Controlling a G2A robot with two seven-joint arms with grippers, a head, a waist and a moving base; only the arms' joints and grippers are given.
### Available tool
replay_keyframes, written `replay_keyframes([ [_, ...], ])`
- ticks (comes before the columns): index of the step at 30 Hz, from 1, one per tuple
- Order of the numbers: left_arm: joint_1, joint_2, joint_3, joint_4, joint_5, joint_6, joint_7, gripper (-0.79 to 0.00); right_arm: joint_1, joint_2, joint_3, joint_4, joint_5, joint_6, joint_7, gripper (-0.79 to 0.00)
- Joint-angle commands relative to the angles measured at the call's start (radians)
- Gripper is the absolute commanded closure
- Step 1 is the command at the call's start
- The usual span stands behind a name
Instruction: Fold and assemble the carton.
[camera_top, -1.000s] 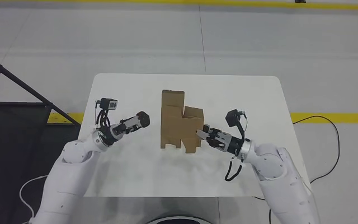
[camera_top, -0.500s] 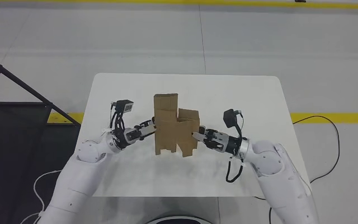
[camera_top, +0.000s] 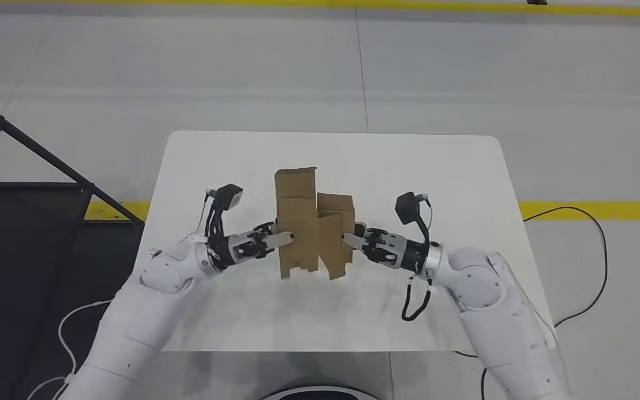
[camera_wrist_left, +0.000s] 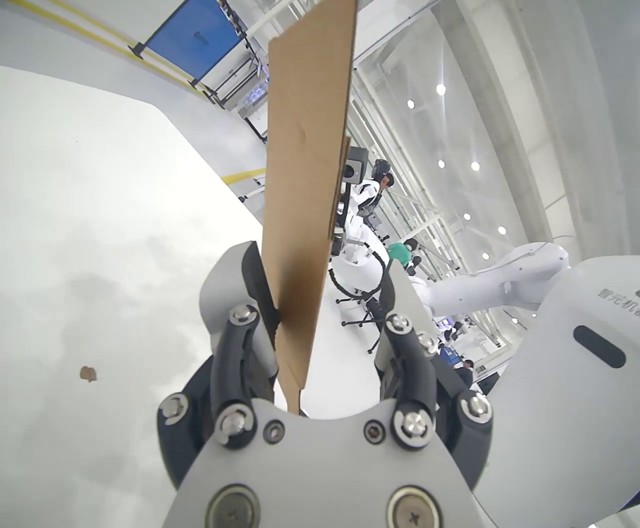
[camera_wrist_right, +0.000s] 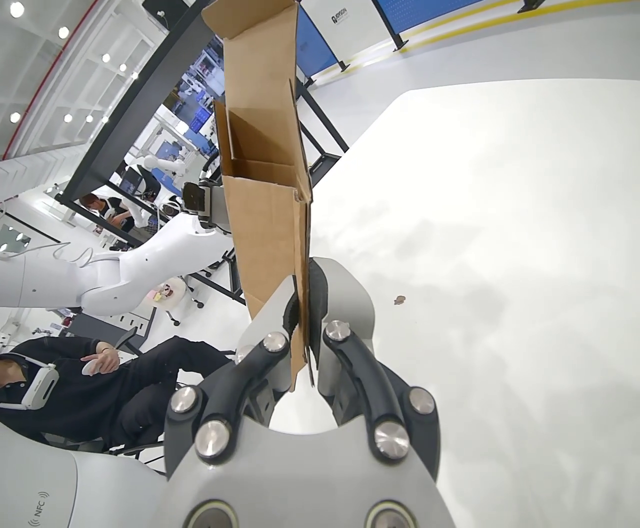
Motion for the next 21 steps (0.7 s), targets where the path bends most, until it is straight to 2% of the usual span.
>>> replay_keyframes([
  [1, -0.006, 0.004, 0.008, 0.006, 0.031, -0.014, 0.014, -0.483, 0.000, 0.002, 0.000, -0.006, -0.004, 0.001, 0.003, 0.000],
  [5, -0.013, 0.011, 0.028, 0.020, 0.075, -0.045, 0.045, -0.339, -0.009, 0.007, 0.001, -0.025, -0.014, -0.005, 0.002, 0.000],
  [9, -0.021, 0.016, 0.044, 0.035, 0.105, -0.065, 0.066, -0.123, -0.017, 0.011, -0.001, -0.044, -0.027, -0.012, 0.000, 0.000],
  [10, -0.024, 0.017, 0.045, 0.040, 0.117, -0.069, 0.070, -0.037, -0.018, 0.012, -0.002, -0.048, -0.030, -0.012, 0.000, 0.000],
  [11, -0.026, 0.018, 0.047, 0.045, 0.127, -0.075, 0.075, 0.000, -0.020, 0.012, -0.003, -0.053, -0.032, -0.011, -0.002, 0.000],
  [19, -0.030, 0.022, 0.051, 0.065, 0.147, -0.099, 0.107, 0.000, -0.028, 0.020, -0.004, -0.082, -0.045, -0.005, -0.007, 0.000],
  [20, -0.030, 0.023, 0.051, 0.063, 0.147, -0.099, 0.110, 0.000, -0.029, 0.021, -0.004, -0.085, -0.046, -0.003, -0.008, -0.018],
  [21, -0.028, 0.023, 0.050, 0.059, 0.148, -0.099, 0.112, 0.000, -0.030, 0.022, -0.005, -0.088, -0.047, -0.001, -0.009, -0.185],
])
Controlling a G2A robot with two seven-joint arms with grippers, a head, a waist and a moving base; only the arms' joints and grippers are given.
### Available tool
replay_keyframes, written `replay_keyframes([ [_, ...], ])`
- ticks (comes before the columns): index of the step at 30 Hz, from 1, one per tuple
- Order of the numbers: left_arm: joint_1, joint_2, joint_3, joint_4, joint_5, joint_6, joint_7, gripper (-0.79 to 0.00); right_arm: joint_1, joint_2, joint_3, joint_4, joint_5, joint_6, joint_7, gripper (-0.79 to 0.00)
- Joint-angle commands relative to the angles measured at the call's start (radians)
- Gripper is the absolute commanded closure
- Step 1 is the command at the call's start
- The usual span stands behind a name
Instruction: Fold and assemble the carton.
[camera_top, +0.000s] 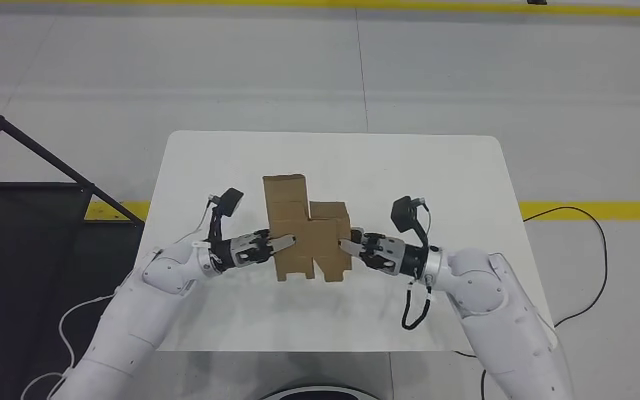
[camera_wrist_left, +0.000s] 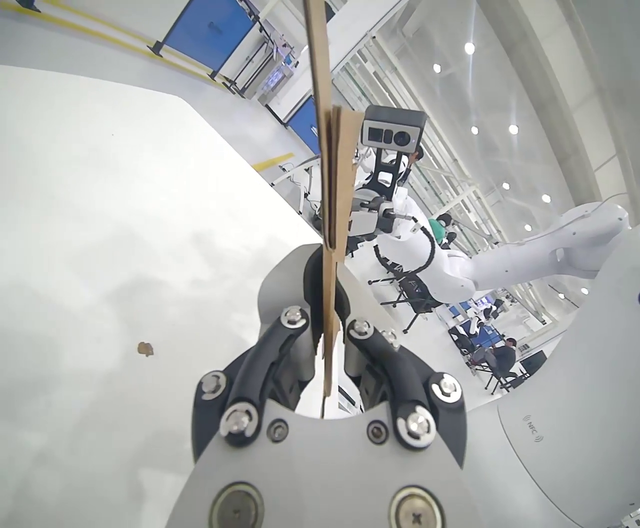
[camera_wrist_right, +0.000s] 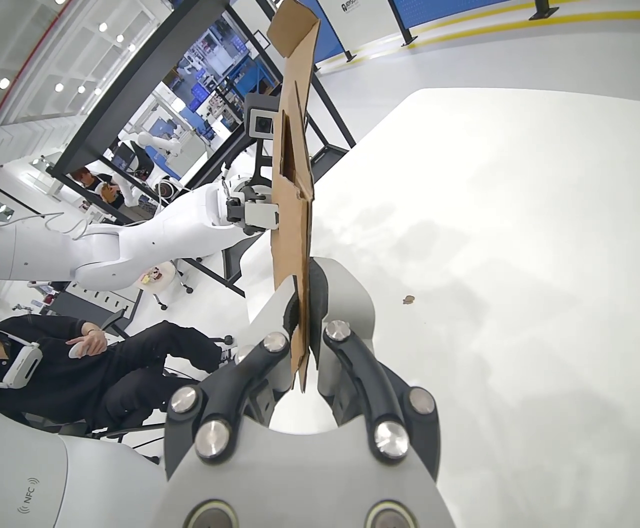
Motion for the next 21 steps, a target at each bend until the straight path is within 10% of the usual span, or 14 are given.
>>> replay_keyframes([
  [1, 0.003, 0.001, -0.001, -0.008, 0.000, 0.000, 0.003, 0.000, -0.001, 0.001, -0.001, -0.004, -0.001, 0.004, -0.001, -0.563],
  [2, 0.006, 0.002, -0.002, -0.012, -0.002, 0.000, 0.004, 0.000, -0.002, 0.002, -0.001, -0.006, -0.003, 0.007, -0.002, -0.785],
  [21, 0.036, 0.017, -0.003, -0.076, -0.008, 0.000, -0.010, 0.000, 0.031, 0.014, -0.031, 0.011, 0.085, 0.021, 0.058, -0.785],
])
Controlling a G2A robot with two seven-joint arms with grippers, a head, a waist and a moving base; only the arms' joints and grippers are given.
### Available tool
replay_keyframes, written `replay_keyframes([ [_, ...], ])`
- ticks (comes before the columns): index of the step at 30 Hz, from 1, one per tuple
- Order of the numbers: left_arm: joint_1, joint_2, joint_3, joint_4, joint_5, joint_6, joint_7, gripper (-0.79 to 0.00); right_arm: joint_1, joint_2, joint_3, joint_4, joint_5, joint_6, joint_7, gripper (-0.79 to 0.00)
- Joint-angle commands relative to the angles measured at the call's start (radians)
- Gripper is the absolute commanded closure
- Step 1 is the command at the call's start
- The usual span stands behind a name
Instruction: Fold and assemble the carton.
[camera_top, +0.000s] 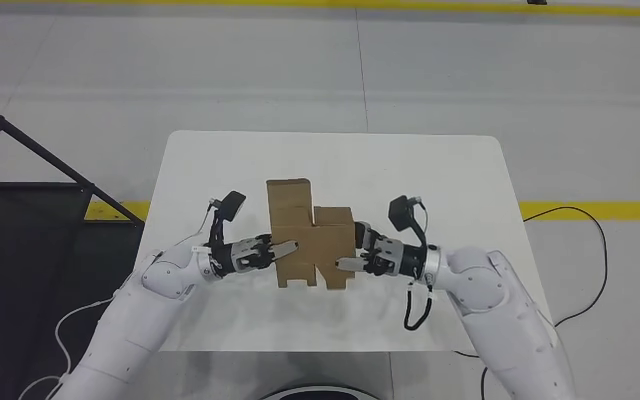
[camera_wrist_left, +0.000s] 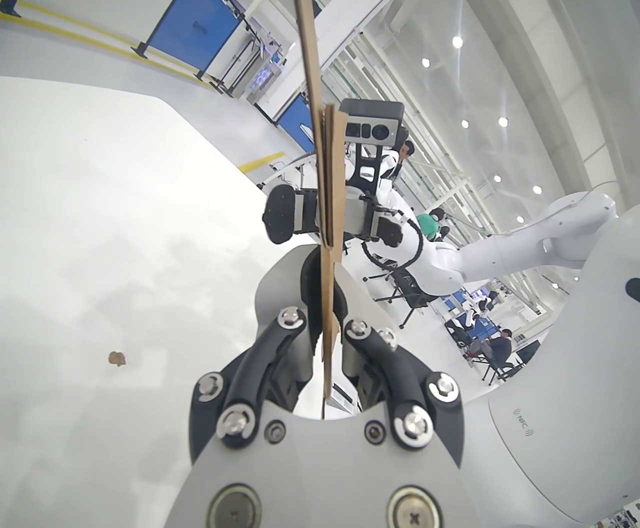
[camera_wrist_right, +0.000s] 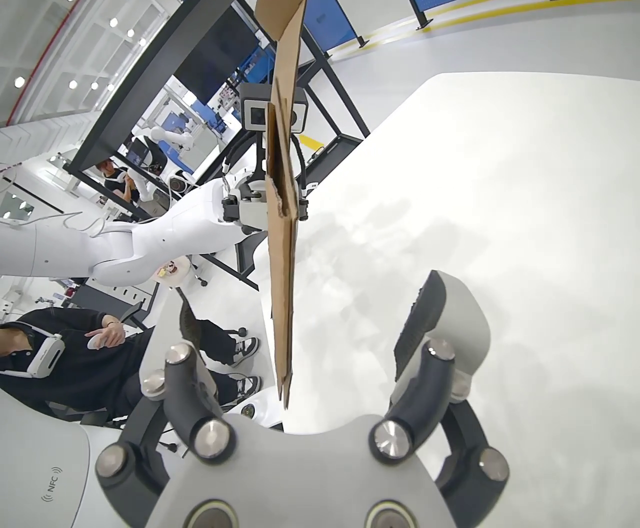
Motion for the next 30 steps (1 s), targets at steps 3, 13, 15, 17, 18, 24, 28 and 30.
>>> replay_keyframes([
  [3, 0.004, 0.003, -0.001, -0.006, -0.003, 0.000, 0.000, 0.000, 0.007, 0.001, -0.011, 0.001, 0.002, 0.004, 0.002, -0.289],
  [13, 0.016, 0.003, -0.003, -0.011, -0.008, 0.000, 0.002, 0.000, 0.027, 0.002, -0.034, 0.006, -0.021, 0.036, -0.008, 0.000],
  [15, 0.017, 0.002, -0.003, -0.011, -0.009, 0.000, 0.004, 0.000, 0.032, 0.003, -0.038, 0.008, -0.022, 0.038, -0.005, 0.000],
  [17, 0.019, 0.002, -0.003, -0.010, -0.012, 0.000, 0.004, -0.120, 0.039, 0.003, -0.040, 0.011, -0.019, 0.040, -0.001, 0.000],
  [18, 0.020, 0.002, -0.005, -0.005, -0.015, 0.000, 0.009, -0.305, 0.043, 0.004, -0.040, 0.014, -0.017, 0.040, 0.001, 0.000],
  [24, 0.026, 0.001, -0.030, 0.009, -0.061, 0.000, 0.058, -0.785, 0.065, 0.010, -0.037, 0.023, 0.005, 0.026, 0.049, 0.000],
  [28, 0.031, 0.006, -0.064, 0.021, -0.124, 0.000, 0.065, -0.785, 0.082, 0.019, -0.031, 0.014, 0.035, 0.008, 0.122, 0.000],
  [30, 0.035, 0.009, -0.086, 0.027, -0.146, 0.000, 0.062, -0.785, 0.091, 0.024, -0.029, -0.001, 0.043, 0.007, 0.171, 0.000],
])
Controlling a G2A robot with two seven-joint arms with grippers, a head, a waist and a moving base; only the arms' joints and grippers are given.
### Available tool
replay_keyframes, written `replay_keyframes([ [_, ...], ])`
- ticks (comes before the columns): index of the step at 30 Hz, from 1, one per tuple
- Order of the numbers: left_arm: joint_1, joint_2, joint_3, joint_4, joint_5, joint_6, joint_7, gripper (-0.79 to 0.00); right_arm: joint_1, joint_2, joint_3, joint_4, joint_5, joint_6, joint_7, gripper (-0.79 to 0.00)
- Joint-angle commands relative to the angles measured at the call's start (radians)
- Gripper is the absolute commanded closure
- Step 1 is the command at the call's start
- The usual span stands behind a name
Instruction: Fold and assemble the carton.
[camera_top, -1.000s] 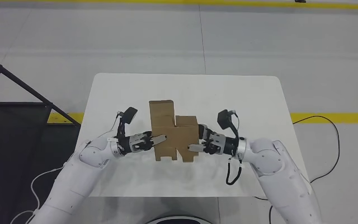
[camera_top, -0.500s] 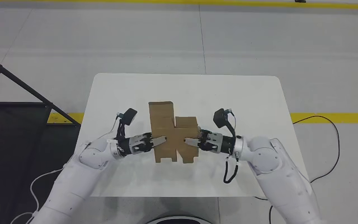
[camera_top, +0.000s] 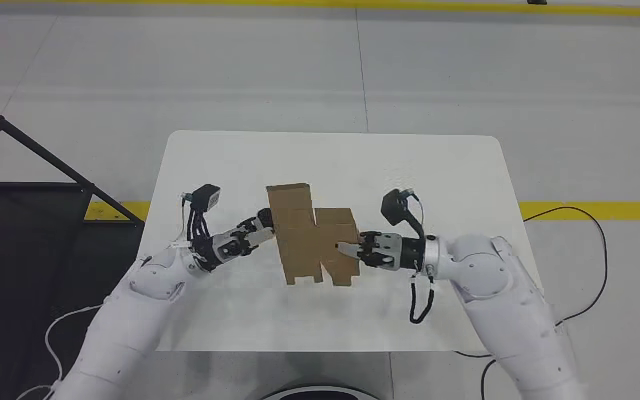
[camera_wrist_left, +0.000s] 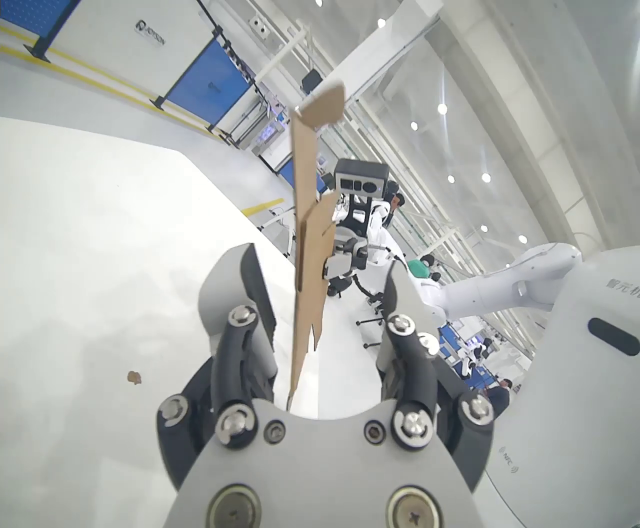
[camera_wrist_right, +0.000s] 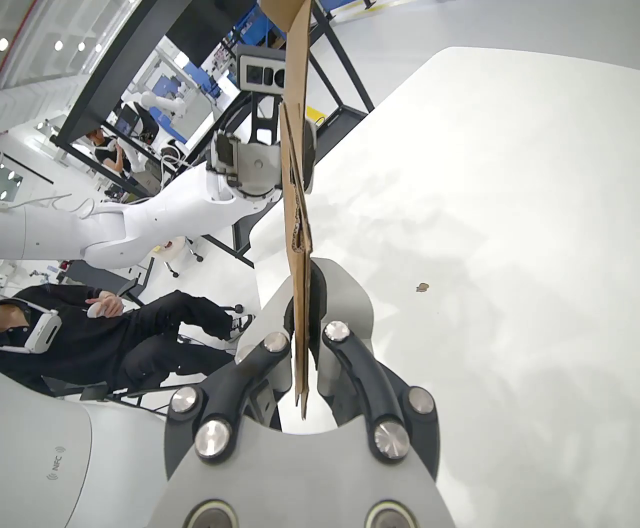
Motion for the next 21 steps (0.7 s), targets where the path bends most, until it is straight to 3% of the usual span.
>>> replay_keyframes([
  [1, 0.005, 0.003, -0.021, 0.007, -0.021, 0.000, -0.003, -0.785, 0.008, 0.005, -0.001, -0.017, 0.007, -0.002, 0.051, 0.000],
  [8, 0.029, 0.026, -0.076, 0.013, -0.041, 0.001, -0.064, -0.785, 0.048, 0.024, -0.003, -0.075, 0.057, 0.014, 0.232, 0.000],
  [21, 0.044, 0.031, -0.075, -0.014, -0.034, 0.021, -0.045, -0.785, 0.039, 0.024, 0.000, -0.084, 0.049, 0.021, 0.196, 0.000],
])
